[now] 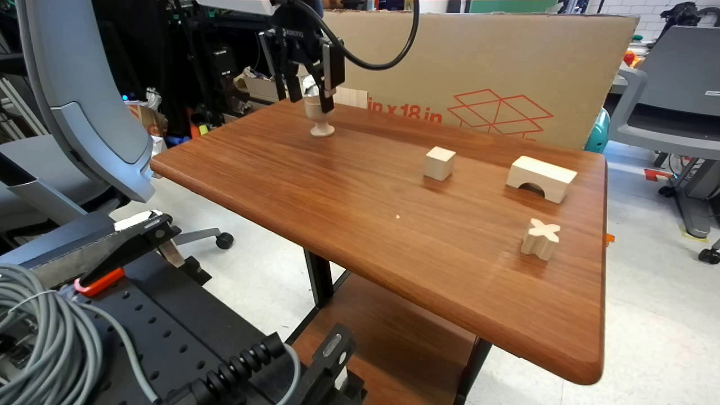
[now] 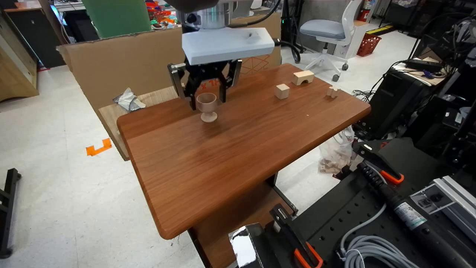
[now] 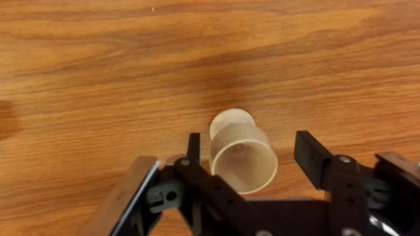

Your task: Move the wooden cup forward

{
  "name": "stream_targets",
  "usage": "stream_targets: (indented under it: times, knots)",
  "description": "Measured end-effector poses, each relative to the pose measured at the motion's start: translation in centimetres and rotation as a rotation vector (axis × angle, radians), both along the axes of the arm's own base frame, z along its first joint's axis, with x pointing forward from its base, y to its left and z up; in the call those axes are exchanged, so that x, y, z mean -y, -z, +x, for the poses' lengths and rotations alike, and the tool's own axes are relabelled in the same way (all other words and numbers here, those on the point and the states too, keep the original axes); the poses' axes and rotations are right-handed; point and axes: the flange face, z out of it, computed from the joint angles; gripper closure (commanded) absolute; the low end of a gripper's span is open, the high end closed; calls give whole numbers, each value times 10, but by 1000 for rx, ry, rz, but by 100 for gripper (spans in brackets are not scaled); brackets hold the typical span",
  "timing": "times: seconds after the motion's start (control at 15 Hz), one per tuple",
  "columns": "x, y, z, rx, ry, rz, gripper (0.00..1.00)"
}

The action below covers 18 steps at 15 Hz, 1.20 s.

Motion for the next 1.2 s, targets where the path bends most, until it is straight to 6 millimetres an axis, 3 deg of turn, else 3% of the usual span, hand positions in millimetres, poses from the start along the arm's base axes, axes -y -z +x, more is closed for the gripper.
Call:
stream_targets:
  times: [0.27, 0.53, 0.87, 1.07, 1.2]
  knots:
    - [-18, -22, 4, 40, -5, 11, 0]
    - [-33, -91, -1, 166, -23, 12, 0]
    - [-16, -169, -45, 188, -15, -15, 0]
    - [7, -198, -78, 119, 18, -52, 0]
    - [14, -206, -89, 115, 26, -56, 0]
